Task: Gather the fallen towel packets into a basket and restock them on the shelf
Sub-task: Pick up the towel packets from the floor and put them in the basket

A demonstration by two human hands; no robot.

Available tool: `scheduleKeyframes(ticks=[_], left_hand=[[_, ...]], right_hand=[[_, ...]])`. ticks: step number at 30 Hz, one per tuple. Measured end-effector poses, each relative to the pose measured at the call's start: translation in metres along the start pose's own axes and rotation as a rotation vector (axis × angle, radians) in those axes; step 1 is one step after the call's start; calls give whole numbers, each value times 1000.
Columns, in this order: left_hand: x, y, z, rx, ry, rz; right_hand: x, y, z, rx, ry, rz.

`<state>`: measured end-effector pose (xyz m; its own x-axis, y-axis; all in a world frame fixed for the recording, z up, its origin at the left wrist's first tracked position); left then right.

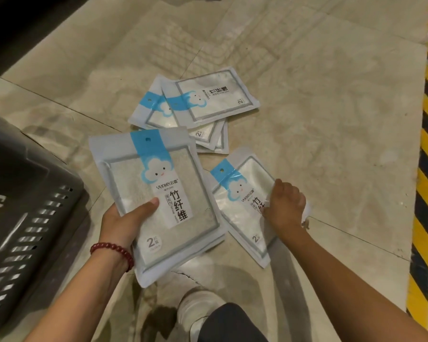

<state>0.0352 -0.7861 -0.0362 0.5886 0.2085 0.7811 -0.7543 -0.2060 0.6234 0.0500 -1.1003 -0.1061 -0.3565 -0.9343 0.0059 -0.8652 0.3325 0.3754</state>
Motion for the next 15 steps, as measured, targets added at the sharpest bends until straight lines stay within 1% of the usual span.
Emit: scheduleKeyframes(ticks=[1,2,3,6,9,10,12,15], left_hand=[[1,-1,0,6,2,16],[1,-1,1,11,0,30],[1,-2,2,10,-5,44],[3,0,8,2,-19,100],[17,3,13,32,-59,203],[25,4,13,51,-69,242],[44,10,13,81,-76,320],[74,24,12,81,-64,413]], right_hand=[[-6,2,-5,94,41,-34],[-10,4,-9,150,41,-59],[-12,7,-13,169,5,-69],[-15,22,-25,184,-246,-58],[-16,43,-49,301,-441,-44],[-18,49,-59,316,-491,-42],[-18,57,-81,320,-630,-36],[-18,69,-116,331,-858,-39]])
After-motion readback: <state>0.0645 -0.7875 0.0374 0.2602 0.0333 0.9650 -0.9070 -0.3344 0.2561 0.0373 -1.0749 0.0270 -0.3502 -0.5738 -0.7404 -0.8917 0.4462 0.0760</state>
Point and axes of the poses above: each hand's wrist, its own y-axis away from the middle knuckle, its own z-axis out of the palm, x = y × z, the point moved 4 cm from there along -y, towards the middle knuckle, and after that the axes turned 3 degrees about -x, right-handed, at the moved point
